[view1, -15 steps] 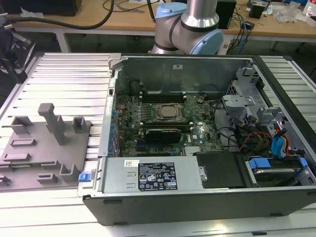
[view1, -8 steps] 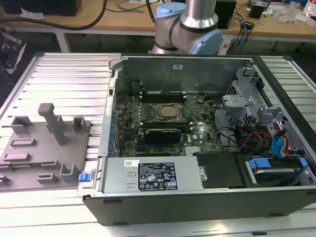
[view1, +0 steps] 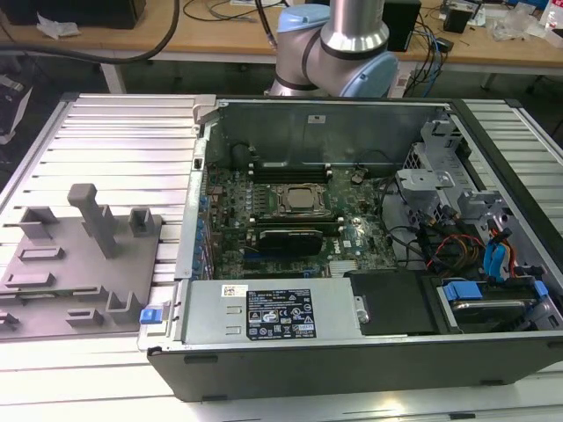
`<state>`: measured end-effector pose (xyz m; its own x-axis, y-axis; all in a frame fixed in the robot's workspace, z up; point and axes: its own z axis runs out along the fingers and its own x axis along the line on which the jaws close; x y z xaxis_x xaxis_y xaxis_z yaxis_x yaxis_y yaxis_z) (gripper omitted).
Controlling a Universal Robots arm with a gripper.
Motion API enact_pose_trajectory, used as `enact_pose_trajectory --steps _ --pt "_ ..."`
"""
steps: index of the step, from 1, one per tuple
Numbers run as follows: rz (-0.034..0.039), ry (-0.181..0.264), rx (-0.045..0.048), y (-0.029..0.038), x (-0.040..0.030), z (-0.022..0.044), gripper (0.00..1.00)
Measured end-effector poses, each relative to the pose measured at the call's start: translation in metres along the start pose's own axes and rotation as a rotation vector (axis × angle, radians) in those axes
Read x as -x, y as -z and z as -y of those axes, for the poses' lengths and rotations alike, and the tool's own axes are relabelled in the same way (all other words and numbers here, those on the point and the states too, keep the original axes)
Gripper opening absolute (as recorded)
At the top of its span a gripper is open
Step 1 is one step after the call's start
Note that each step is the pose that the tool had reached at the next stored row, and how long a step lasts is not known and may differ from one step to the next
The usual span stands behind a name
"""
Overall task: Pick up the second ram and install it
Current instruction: 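Reach for the second ram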
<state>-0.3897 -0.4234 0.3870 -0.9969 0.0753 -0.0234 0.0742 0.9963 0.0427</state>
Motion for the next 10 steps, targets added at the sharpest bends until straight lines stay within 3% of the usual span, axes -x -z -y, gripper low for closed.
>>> enact_pose_trajectory --steps 10 --pt "0.0001 0.000 -0.0019 -0.0005 0.0010 0.0140 0.11"
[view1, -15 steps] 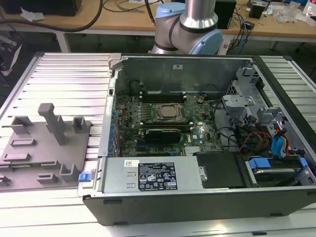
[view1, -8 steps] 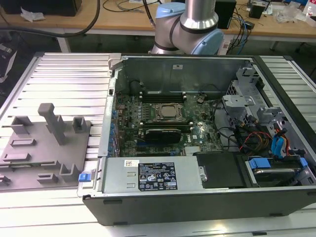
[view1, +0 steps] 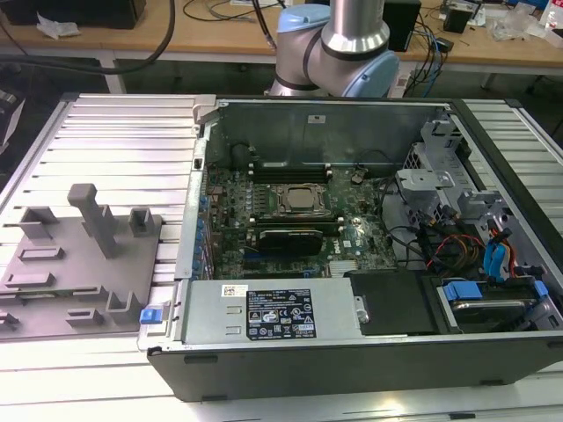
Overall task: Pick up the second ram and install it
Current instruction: 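Reach for the second ram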
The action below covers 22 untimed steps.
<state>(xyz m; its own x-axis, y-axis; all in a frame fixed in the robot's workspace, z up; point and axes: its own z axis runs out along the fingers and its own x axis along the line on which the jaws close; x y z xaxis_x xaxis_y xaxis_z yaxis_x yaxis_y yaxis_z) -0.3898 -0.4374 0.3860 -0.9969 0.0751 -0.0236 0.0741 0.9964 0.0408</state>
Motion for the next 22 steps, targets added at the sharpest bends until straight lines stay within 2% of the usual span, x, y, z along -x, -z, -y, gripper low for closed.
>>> enact_pose_trajectory --steps 14,22 --pt "0.0001 0.000 -0.0011 -0.0004 0.0019 0.0272 0.11" --pt "0.0001 0.000 -0.0015 -0.0003 0.0021 0.0286 0.11"
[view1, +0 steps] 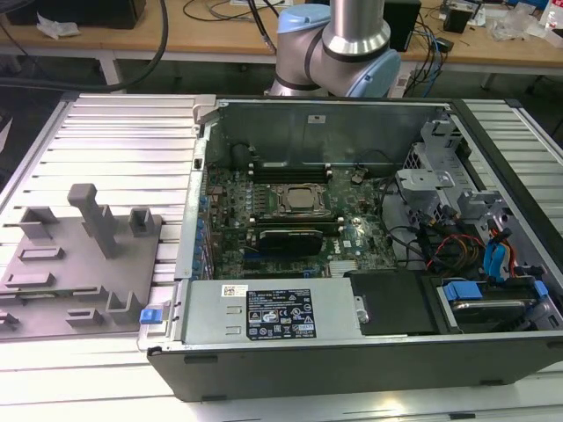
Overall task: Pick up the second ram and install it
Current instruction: 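Reach for the second ram, then pick up the second ram and move it above second insertion slot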
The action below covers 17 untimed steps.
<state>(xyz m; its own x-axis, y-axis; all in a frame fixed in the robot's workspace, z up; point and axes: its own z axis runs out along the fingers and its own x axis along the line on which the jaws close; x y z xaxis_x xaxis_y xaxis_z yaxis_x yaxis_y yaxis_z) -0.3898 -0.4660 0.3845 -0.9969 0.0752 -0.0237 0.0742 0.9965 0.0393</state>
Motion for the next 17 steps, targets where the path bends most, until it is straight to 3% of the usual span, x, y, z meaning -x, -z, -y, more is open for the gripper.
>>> enact_pose_trajectory --steps 8,12,15,17 --pt "-0.0005 0.015 0.0003 0.0000 0.0000 0.0001 0.11" --pt "-0.0038 0.098 0.0023 0.0000 0.0000 0.0001 0.11" --pt "-0.0084 0.215 0.0051 0.0000 0.0000 0.0001 0.11" --pt "-0.0129 0.330 0.0078 0.0000 0.0000 0.0001 0.11"
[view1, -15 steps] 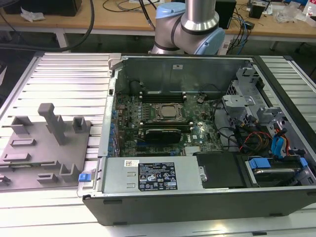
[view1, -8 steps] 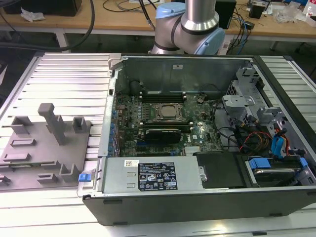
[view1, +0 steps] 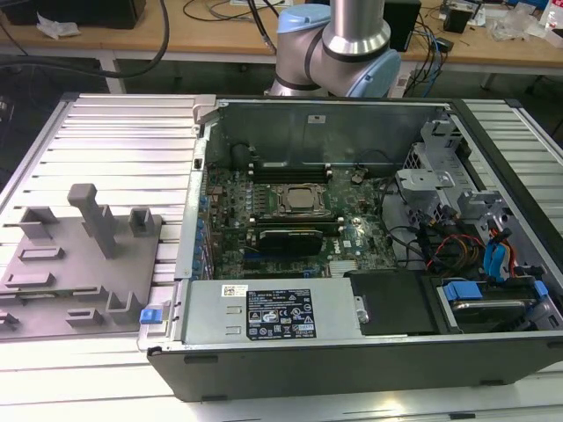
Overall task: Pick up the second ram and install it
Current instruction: 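Pick up the second ram and move it above second insertion slot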
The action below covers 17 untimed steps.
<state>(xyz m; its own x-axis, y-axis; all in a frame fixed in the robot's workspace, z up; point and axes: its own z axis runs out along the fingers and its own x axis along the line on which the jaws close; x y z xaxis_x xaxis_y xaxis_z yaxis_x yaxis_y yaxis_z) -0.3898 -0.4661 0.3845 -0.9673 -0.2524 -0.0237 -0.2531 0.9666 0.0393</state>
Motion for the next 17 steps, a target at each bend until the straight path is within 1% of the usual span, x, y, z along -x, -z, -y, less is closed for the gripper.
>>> enact_pose_trajectory --steps 2,3,4,6,7,8,11,13,14,15,17 --pt "-0.0026 0.065 0.0015 0.0000 0.0000 0.0000 0.11" --pt "-0.0042 0.107 0.0026 0.0000 0.0000 0.0000 0.11" --pt "-0.0054 0.137 0.0032 0.0000 0.0000 0.0000 0.11" --pt "-0.0090 0.229 0.0055 0.0000 0.0000 0.0000 0.11" --pt "-0.0100 0.255 0.0061 0.0000 0.0000 0.0000 0.11" --pt "-0.0122 0.311 0.0074 0.0000 0.0000 0.0000 0.11" --pt "-0.0157 0.399 0.0095 0.0000 0.0000 0.0000 0.11" --pt "-0.0187 0.473 0.0112 0.0000 0.0000 0.0000 0.11" --pt "-0.0196 0.497 0.0118 0.0000 0.0000 0.0000 0.11" --pt "-0.0211 0.538 0.0128 0.0000 0.0000 0.0000 0.11" --pt "-0.0236 0.601 0.0143 0.0000 0.0000 0.0000 0.11"
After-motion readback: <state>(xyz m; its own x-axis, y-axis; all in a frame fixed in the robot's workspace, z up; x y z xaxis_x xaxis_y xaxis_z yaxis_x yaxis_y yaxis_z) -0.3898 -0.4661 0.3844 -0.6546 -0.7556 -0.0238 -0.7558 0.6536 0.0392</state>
